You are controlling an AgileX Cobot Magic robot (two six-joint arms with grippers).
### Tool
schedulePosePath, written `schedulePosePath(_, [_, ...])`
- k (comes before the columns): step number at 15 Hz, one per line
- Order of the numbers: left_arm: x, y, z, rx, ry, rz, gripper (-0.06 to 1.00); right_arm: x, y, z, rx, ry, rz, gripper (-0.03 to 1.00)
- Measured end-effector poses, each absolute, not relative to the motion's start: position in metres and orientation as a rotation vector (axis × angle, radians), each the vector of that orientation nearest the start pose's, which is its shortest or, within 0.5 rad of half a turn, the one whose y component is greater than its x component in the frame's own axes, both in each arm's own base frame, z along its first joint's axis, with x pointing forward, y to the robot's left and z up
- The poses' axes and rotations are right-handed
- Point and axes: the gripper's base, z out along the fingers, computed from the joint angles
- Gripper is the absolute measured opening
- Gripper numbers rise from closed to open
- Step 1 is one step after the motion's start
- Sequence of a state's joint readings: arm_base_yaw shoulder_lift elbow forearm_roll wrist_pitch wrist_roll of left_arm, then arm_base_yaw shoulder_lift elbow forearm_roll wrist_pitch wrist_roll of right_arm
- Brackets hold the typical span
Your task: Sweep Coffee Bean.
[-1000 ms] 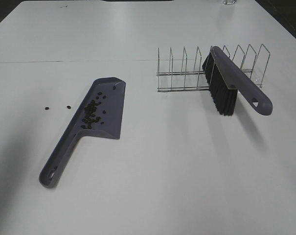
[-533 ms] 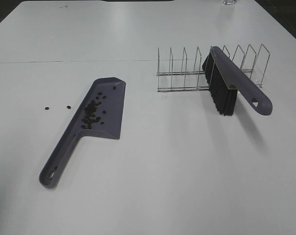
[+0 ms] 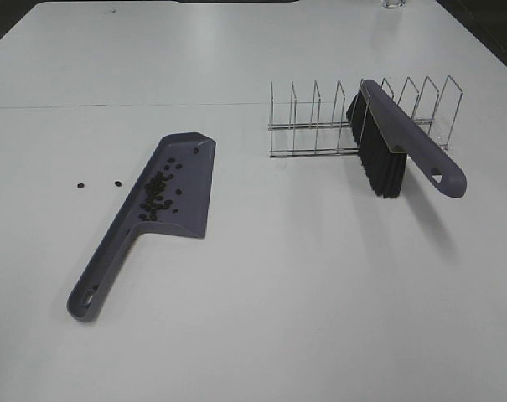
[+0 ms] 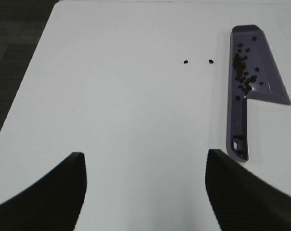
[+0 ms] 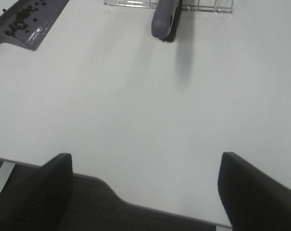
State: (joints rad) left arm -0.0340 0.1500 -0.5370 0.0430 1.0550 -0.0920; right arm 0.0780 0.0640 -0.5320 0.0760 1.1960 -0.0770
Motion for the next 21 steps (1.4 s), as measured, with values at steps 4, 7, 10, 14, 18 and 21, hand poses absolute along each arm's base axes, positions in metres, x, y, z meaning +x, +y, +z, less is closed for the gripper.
schedulePosePath(4, [-0.008,0.005,0.284,-0.023,2.022,0.013,0.64,-0.009,0.006,0.263,-0.182,2.155,0.098,0.73])
schedulePosePath(7, [-0.009,0.005,0.281,-0.018,2.032,0.019,0.64,-0.005,0.007,0.261,-0.204,2.128,0.092,0.73])
schedulePosePath(10, [-0.009,0.005,0.281,-0.018,2.032,0.019,0.64,-0.004,0.007,0.261,-0.213,2.123,0.088,0.73])
schedulePosePath(14, [-0.009,0.005,0.281,-0.033,2.032,0.008,0.64,-0.004,0.007,0.261,-0.213,2.123,0.088,0.73])
schedulePosePath(18, [-0.009,0.005,0.281,-0.033,2.032,0.008,0.64,-0.004,0.007,0.261,-0.213,2.123,0.088,0.73])
schedulePosePath(21, [-0.009,0.005,0.281,-0.033,2.032,0.008,0.64,-0.004,0.007,0.261,-0.213,2.123,0.088,0.73])
